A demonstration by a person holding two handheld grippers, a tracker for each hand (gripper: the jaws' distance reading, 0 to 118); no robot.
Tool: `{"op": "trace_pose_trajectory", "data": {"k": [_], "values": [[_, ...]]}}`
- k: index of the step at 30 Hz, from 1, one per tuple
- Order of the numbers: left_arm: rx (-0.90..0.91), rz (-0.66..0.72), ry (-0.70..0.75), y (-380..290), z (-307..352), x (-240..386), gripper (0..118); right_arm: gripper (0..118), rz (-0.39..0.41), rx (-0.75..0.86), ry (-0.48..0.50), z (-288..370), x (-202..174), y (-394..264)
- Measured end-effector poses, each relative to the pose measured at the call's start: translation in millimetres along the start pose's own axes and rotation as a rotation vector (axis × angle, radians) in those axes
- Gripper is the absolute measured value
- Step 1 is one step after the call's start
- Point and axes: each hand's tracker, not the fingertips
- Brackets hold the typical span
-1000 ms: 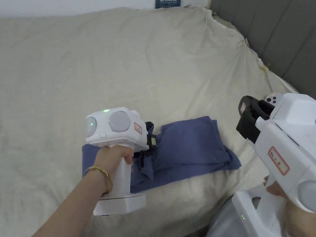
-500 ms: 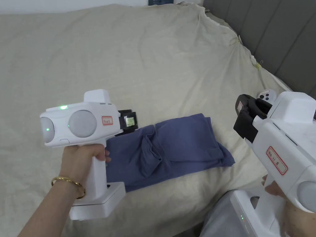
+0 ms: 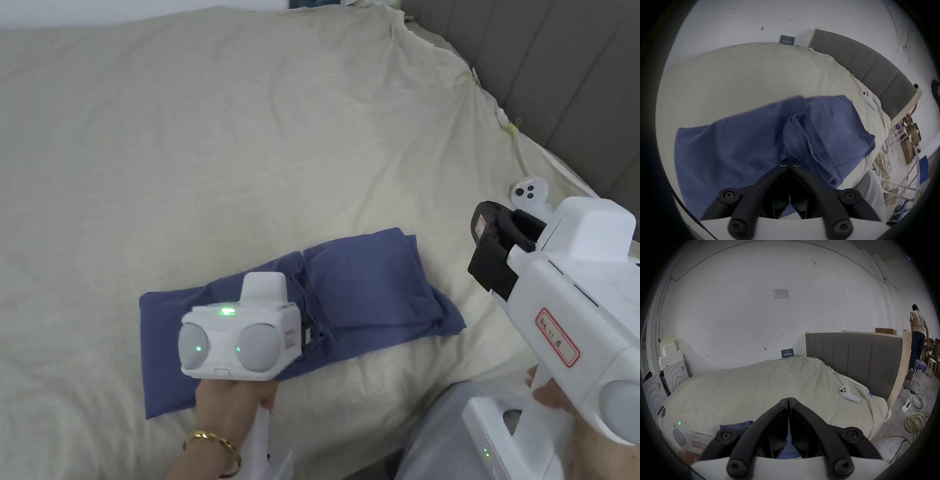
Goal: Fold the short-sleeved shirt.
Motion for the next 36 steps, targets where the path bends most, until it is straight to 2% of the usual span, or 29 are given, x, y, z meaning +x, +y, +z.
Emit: {"op": "trace_pose_trajectory", "data": {"k": [5, 8, 10, 12, 14, 17, 19, 22, 24, 26, 31, 36], "values": [[0.028, -0.344, 0.110, -19, -5, 45, 0, 0, -0.019, -0.010, -0.025, 1, 13, -3], [0.035, -0.423, 0.118, -25, -6, 57, 0, 0, -0.034, -0.010, -0.033, 2, 14, -2], [0.029, -0.391, 0.077, -21, -3, 58, 0, 0, -0.042, -0.010, -0.035, 3, 12, -2], [0.012, -0.300, -0.037, -12, 8, 53, 0, 0, -0.044, -0.011, -0.031, 3, 11, -1], [0.034, -0.126, -0.200, 1, 29, 38, 0, 0, -0.039, -0.012, -0.026, 3, 7, 0], [0.156, 0.071, -0.242, 21, 64, 1, 0, 0, -0.020, -0.010, -0.014, 2, 1, 3], [0.237, 0.173, -0.281, 33, 85, -36, 13, 0, -0.010, -0.006, -0.006, 0, -2, 5], [0.265, 0.287, -0.303, 42, 100, -94, 73, 0, -0.004, -0.003, 0.005, -2, -8, 8], [0.222, 0.347, -0.287, 42, 100, -129, 106, 0, 0.000, -0.004, 0.017, -5, -12, 10], [0.174, 0.397, -0.303, 35, 100, -167, 112, 0, 0.007, -0.006, 0.025, -6, -20, 12], [0.077, 0.507, -0.340, 7, 91, -229, 112, 0, 0.024, -0.014, 0.045, -9, -33, 16], [-0.055, 0.540, -0.461, -20, 75, -247, 112, 0, 0.045, -0.023, 0.053, -10, -42, 17]]}}
